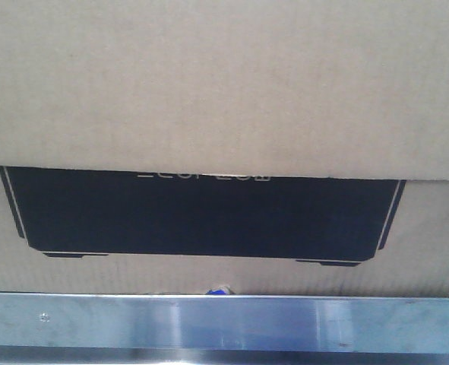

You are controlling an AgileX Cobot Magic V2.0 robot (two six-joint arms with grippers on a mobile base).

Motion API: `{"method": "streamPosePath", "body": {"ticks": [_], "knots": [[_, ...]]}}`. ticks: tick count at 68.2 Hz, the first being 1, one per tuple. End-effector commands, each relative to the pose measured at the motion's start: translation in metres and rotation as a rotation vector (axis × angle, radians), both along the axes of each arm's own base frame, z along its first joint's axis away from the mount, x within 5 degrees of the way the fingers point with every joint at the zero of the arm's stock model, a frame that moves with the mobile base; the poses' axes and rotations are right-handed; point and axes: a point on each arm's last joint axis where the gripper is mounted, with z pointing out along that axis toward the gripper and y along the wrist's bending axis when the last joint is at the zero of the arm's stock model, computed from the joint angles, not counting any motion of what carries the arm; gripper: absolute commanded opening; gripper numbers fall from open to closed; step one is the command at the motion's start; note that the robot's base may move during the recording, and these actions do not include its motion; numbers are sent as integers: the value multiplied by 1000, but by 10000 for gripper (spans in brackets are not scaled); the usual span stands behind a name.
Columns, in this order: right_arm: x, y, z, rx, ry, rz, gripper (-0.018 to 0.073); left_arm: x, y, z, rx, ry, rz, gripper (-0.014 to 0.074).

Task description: Grab box from left shelf to table start

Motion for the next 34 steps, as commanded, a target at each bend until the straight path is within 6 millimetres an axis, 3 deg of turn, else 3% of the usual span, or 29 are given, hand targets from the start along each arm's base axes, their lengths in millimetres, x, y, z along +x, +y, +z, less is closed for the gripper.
{"method": "streamPosePath", "body": {"ticks": [1,34], "knots": [[0,-1,8,-14,-90,-7,58,-3,0,12,-24,-114,-7,-99],[0,-1,8,-14,-90,-7,58,-3,0,12,-24,-114,-7,-99]]}}
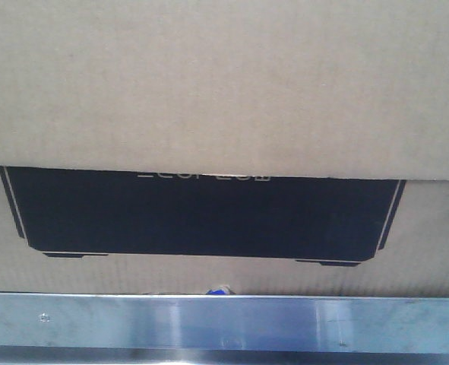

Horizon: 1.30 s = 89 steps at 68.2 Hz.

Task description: Grab box from left shelf to table start

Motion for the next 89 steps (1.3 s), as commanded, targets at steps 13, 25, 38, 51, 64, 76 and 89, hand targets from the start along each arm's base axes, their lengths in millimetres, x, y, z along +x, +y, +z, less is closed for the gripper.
{"method": "streamPosePath", "body": {"ticks": [13,25,38,51,64,76,89], "knots": [[0,-1,8,-15,-90,-7,58,-3,0,12,-24,-117,-7,-99],[0,-1,8,-15,-90,-7,58,-4,0,18,-32,-189,-5,-99],[0,-1,8,-15,-90,-7,58,-11,1,45,-46,-341,-3,-99],[0,-1,8,-15,-91,-7,58,-24,2,93,-36,-334,-7,-98],[0,-1,8,-15,-92,-7,58,-35,3,144,-35,-349,-9,-27],[0,-1,8,-15,-95,-7,58,-32,3,173,-28,-282,-10,352],[0,-1,8,-15,-95,-7,58,-22,0,207,-28,-87,-26,391]]}}
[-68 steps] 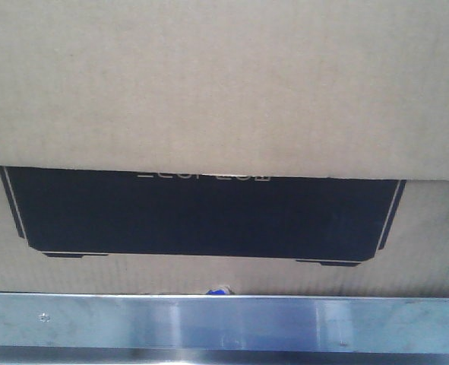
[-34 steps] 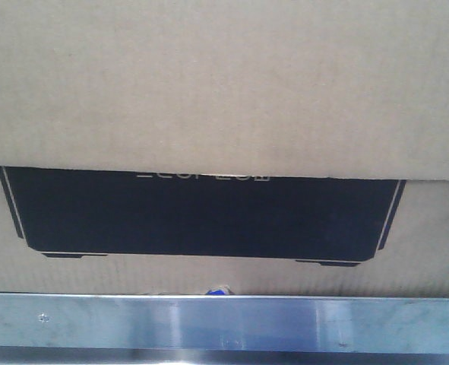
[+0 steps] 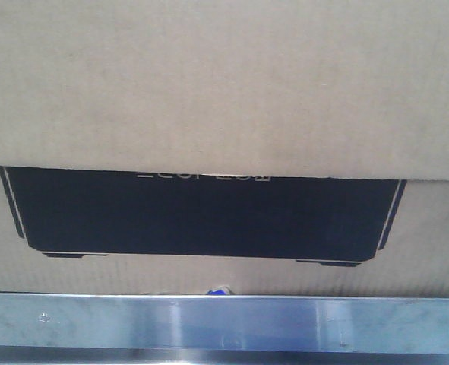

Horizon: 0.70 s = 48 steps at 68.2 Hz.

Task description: Grab box from left shelf to table start

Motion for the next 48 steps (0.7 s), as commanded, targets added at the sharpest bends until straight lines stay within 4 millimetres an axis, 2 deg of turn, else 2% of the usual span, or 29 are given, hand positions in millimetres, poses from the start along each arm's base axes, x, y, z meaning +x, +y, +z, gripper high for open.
{"method": "streamPosePath", "body": {"ticks": [1,12,24,34,48], "knots": [[0,-1,8,-15,-95,-7,58,3,-2,29,-26,19,-25,391],[0,-1,10,-16,-113,-9,58,21,-12,57,-72,298,-112,391],[0,-1,12,-17,-139,-10,58,55,-26,77,-63,485,-218,391],[0,-1,12,-17,-140,-10,58,85,-34,79,-32,609,-235,391],[0,-1,15,-18,-172,-13,58,131,-42,67,0,799,-228,391]]}}
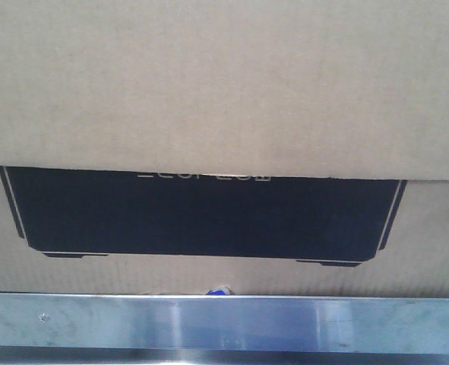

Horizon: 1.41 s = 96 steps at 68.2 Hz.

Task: Grab box from left shelf to table start
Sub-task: 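Close both grippers on the box side walls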

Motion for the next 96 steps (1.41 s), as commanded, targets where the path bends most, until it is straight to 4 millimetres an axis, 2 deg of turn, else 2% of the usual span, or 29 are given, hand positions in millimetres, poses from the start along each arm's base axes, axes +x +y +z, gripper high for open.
{"method": "streamPosePath", "body": {"ticks": [1,16,37,45,55,61,65,70,77,89,96], "knots": [[0,-1,11,-16,-124,-10,58,16,-4,8,-18,-21,-1,391],[-1,-1,16,50,-185,-15,58,52,-11,1,5,59,-1,391],[-2,-3,24,192,-251,-25,58,83,-11,-6,81,142,29,391],[-4,-2,37,199,-279,-19,58,92,-11,-13,106,184,32,391],[-11,-1,63,197,-325,-1,68,100,-13,-22,116,229,30,391],[-16,1,79,196,-320,18,158,102,-13,-24,119,240,29,391],[-21,2,90,194,-318,31,278,102,-13,-24,119,240,29,391],[-26,4,103,191,-312,47,470,102,-13,-24,119,240,29,391],[-31,6,119,187,-299,62,634,102,-13,-24,119,240,29,391],[-32,10,154,177,-176,100,592,102,-13,-24,118,236,30,391],[-21,12,177,149,-83,115,592,102,-13,-24,118,234,30,391]]}}
